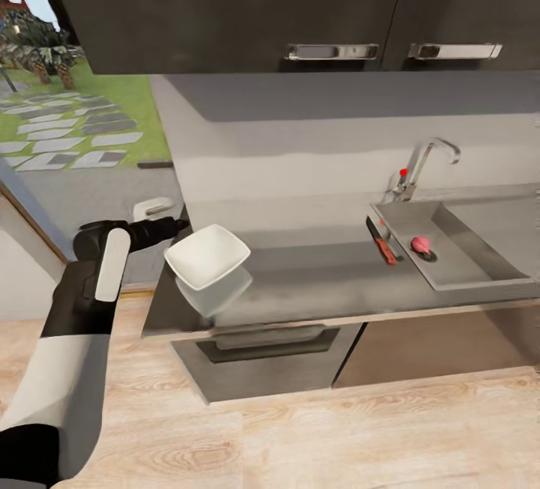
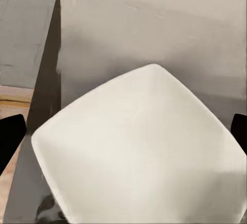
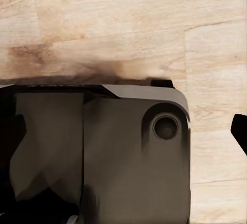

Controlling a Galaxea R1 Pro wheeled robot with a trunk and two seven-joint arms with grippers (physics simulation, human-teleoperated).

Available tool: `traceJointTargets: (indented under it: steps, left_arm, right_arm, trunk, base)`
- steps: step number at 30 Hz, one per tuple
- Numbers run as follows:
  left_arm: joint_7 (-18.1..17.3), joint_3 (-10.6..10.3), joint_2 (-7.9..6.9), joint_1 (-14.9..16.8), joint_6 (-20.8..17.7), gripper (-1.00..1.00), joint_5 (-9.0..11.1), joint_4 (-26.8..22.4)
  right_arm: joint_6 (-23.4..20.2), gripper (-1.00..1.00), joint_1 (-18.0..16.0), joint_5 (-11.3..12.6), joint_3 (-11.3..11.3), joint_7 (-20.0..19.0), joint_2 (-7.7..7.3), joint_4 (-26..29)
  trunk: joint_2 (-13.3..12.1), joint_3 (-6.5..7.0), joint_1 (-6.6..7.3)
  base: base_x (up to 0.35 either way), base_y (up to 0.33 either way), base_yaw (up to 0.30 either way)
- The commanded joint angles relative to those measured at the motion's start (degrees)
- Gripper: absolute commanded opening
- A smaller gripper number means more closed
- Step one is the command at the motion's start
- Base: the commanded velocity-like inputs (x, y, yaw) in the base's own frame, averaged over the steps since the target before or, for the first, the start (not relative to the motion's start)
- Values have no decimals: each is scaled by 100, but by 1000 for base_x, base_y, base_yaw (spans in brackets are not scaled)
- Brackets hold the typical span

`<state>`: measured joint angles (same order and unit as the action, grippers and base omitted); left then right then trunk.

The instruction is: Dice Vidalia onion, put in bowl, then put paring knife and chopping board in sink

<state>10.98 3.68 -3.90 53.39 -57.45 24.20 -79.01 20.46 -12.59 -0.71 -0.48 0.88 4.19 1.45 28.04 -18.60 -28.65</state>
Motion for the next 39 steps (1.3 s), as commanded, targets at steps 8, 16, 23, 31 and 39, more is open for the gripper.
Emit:
traceJointTargets:
  steps: [8,16,23,31,39]
  left_arm:
    - [53,-374,-44,5,-20,100,50,-157]
    - [53,-442,-49,5,-23,100,50,-183]
    - [53,-447,-54,5,-28,100,50,-184]
    - [53,-447,-167,5,-29,100,50,-163]
    - [53,-447,-197,-9,-29,100,58,-129]
  right_arm:
    - [19,100,-6,-16,-5,9,-9,32]
    - [19,100,-6,-16,-5,9,-14,55]
    - [19,100,-6,-16,-5,9,-14,63]
    - [19,100,-4,-16,-5,9,-16,65]
    - [19,100,-6,-16,-5,9,-15,66]
  trunk:
    - [9,-9,1]
    - [9,-9,1]
    - [9,-9,1]
    - [9,-9,1]
    - [9,-9,1]
  base:
    - [-315,-63,0]
    - [-305,-8,0]
    - [-335,-1,0]
    - [-338,0,0]
    - [-338,0,0]
